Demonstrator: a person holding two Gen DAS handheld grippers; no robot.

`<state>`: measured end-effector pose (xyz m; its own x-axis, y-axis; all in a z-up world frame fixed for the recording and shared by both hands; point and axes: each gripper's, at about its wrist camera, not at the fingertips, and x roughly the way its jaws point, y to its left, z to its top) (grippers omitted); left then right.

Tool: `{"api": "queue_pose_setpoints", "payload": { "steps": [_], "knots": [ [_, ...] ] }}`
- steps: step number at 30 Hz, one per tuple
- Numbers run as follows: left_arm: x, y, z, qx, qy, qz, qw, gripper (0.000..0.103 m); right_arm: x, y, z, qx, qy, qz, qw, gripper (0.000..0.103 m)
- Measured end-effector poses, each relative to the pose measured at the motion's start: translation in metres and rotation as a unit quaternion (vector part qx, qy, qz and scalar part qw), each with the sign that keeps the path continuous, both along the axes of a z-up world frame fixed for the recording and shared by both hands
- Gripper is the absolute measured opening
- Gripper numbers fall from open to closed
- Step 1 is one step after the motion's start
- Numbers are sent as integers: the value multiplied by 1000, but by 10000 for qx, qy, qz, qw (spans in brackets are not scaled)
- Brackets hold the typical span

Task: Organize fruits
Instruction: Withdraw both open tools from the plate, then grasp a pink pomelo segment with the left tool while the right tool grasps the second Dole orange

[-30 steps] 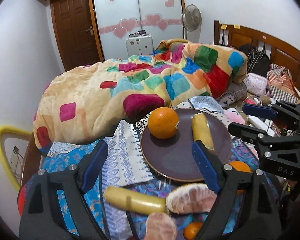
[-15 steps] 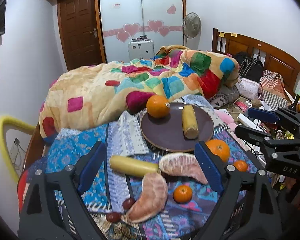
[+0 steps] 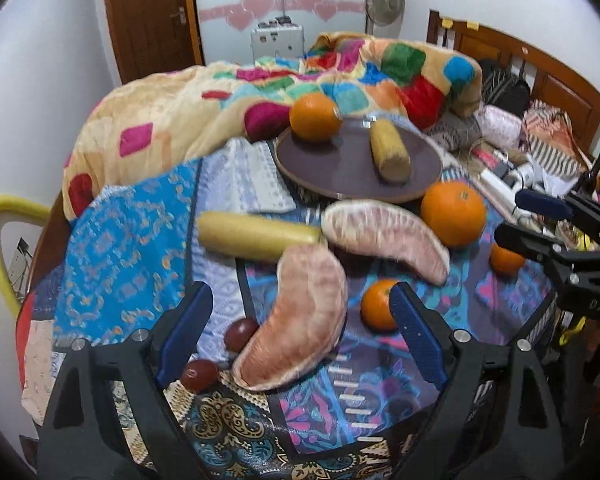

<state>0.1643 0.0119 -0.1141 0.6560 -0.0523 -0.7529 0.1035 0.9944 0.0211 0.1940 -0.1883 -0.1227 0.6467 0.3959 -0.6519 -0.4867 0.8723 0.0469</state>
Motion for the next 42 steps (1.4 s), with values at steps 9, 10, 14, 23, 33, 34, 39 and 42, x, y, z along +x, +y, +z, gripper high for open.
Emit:
{"api": "queue_pose_setpoints", "payload": {
  "steps": [9,10,14,23,33,34,39,42],
  "knots": [
    [7,11,-17,-275,148,-107,9995,80,11,6,-18,-80,180,11,9998,63],
    [8,12,-17,-300,147,-113,9994,79,13,8,-19,-72,192,8,9998,63],
    [16,14,-15,-328,135,-130,9993,67,22,11,-22,-6,276,-5,9996,63],
    [22,17,-30,-228,419,-192,9987,48,30,17,-27,-4,324,-1,9995,61],
    [14,21,-16,-329,212,-140,9991,46,31,13,-24,206,377,25,9991,58],
    [12,21,-13,-340,163,-143,9992,46,29,13,-23,212,362,37,9991,58],
    [1,23,9,-385,-156,-110,9991,45,23,12,-15,244,241,58,9994,57],
    [-3,24,23,-437,-356,-78,9984,44,20,9,-7,319,137,56,9994,57]
  ]
}}
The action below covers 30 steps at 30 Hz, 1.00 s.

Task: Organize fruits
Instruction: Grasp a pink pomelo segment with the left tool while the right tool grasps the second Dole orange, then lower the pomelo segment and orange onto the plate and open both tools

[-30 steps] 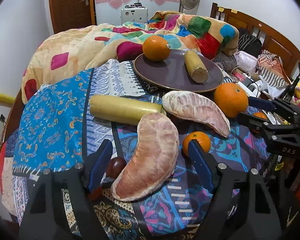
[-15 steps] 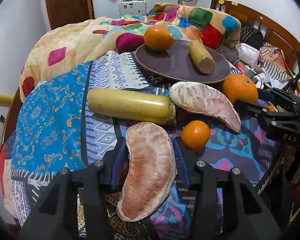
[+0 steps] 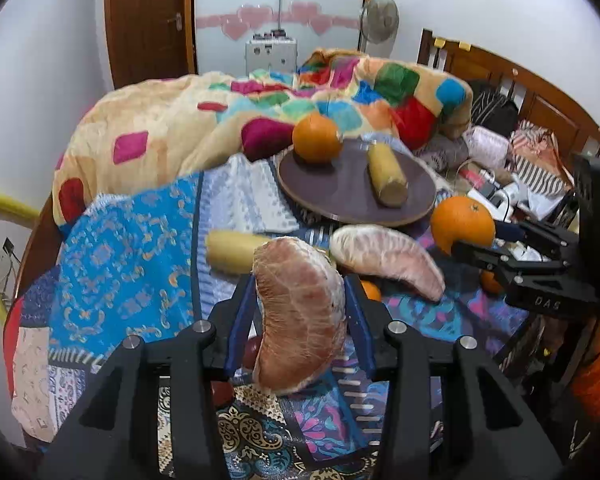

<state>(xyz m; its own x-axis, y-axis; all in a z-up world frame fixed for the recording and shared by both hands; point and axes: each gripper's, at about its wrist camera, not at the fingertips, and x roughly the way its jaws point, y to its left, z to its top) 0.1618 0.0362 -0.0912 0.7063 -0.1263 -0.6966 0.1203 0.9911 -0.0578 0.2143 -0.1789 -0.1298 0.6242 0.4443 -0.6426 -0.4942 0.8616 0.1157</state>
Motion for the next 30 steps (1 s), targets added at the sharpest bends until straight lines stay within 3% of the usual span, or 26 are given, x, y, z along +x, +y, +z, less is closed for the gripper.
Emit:
{"api": "queue_pose_setpoints", "payload": {
  "steps": [14,30],
  "knots": [
    [21,-7,40,-122,-563,-36,9983,43,24,-12,25,22,-327,-227,9992,57],
    [108,-44,26,117,-302,-267,9991,43,90,-11,16,-266,-109,-214,9994,57]
  ]
}}
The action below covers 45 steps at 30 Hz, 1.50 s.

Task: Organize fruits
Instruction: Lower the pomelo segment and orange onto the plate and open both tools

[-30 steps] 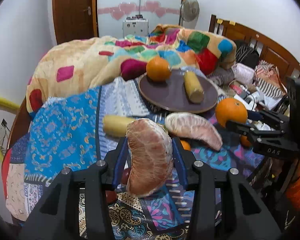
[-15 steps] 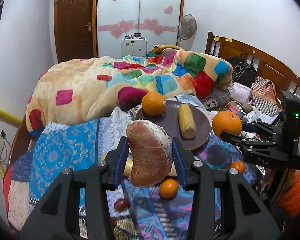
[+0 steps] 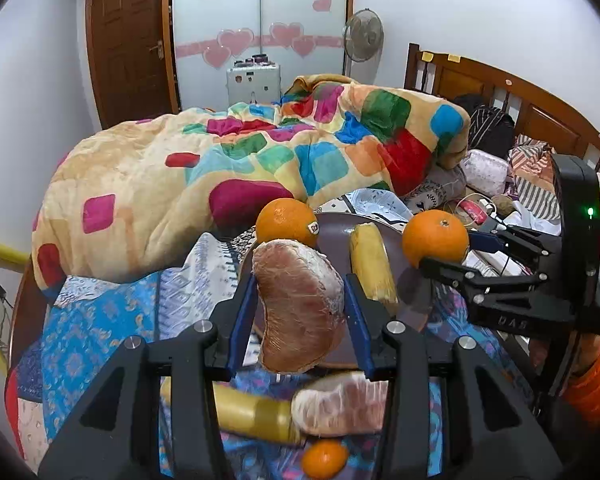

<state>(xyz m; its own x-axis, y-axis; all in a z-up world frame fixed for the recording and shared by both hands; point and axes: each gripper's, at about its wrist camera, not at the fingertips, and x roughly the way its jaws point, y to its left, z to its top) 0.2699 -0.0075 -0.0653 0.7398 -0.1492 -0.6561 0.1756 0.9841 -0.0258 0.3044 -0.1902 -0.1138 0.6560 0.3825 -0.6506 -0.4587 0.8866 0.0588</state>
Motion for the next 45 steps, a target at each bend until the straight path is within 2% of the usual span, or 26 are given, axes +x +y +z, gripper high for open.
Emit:
{"api": "queue_pose_setpoints", "payload": {
  "steps": [9,25,28,30,38,43,45],
  "knots": [
    [38,-10,-16,219,366,141,9990,43,22,9,-15,-386,188,190,9989,57],
    [81,-23,-34,155,887,64,9959,43,41,26,-21,-358,424,374,9978,58],
    [79,-26,-31,175,879,25,9960,46,38,29,-21,-533,390,422,9969,60],
    [74,-26,-28,130,832,37,9964,52,35,30,-21,-614,355,418,9966,60],
    [44,-20,-12,64,609,71,9981,54,13,16,6,-382,71,185,9991,65],
    [12,-17,5,103,340,62,9993,58,-14,12,29,-328,-246,90,9991,65],
    [-2,-15,12,125,228,88,9996,63,-24,10,36,-279,-340,68,9990,65]
  ]
}}
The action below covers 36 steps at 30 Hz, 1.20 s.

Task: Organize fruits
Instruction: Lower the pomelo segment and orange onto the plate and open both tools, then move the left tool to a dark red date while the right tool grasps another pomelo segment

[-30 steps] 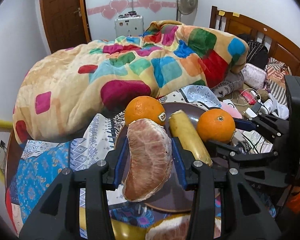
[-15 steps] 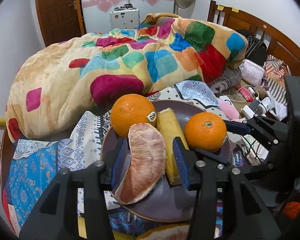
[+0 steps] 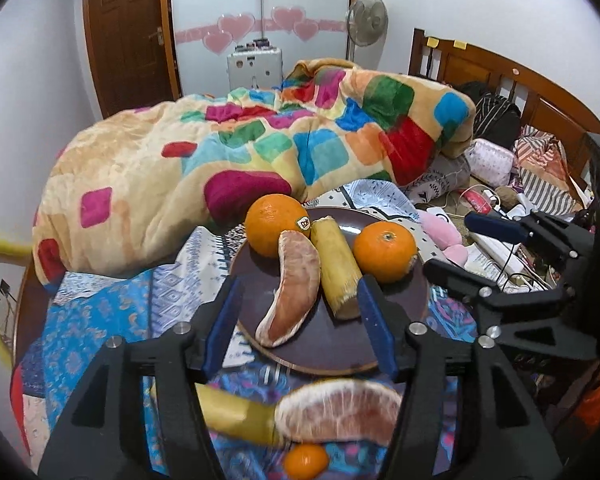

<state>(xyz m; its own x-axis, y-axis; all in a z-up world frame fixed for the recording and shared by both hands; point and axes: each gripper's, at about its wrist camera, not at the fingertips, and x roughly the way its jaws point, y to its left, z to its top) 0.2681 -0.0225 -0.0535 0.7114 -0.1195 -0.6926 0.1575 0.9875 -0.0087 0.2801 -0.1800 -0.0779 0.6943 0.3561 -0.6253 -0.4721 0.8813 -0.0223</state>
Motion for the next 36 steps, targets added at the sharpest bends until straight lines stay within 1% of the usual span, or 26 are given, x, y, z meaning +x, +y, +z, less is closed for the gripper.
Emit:
{"api": "queue_pose_setpoints", "payload": {
  "steps": [3,6,8,11,14,19,24,28,29,31,33,34,36],
  "knots": [
    [-18,6,9,-11,-148,68,9999,71,-15,1,10,5,-130,30,9999,65],
    [-36,13,14,-73,-223,137,9996,77,-32,5,15,-42,-283,86,9996,66],
    [-44,19,15,-108,-233,173,9995,81,-38,7,16,10,-274,137,9995,66],
    [-57,28,13,-62,-226,215,9995,82,-47,11,12,90,-241,194,9995,67],
    [-66,39,5,-13,-137,274,9995,82,-53,18,3,123,-174,272,9994,67],
    [-80,62,-17,-5,91,418,9991,82,-56,31,-18,115,104,428,9990,67],
    [-91,79,-45,40,378,483,9981,82,-59,46,-39,-50,373,614,9974,67],
    [-97,90,-67,-22,590,534,9968,82,-60,57,-50,-237,499,724,9958,67],
    [-98,93,-72,-63,636,536,9965,81,-61,58,-51,-272,478,716,9959,67],
    [-100,95,-79,-90,697,536,9961,75,-62,61,-52,-342,477,734,9956,67],
    [-100,97,-85,-114,764,507,9957,66,-61,64,-54,-365,542,770,9949,67],
    [-99,97,-87,-124,776,492,9957,64,-60,66,-55,-391,588,802,9943,67],
    [-99,97,-89,-117,780,447,9959,53,-58,70,-57,-467,600,822,9937,66]
  ]
}}
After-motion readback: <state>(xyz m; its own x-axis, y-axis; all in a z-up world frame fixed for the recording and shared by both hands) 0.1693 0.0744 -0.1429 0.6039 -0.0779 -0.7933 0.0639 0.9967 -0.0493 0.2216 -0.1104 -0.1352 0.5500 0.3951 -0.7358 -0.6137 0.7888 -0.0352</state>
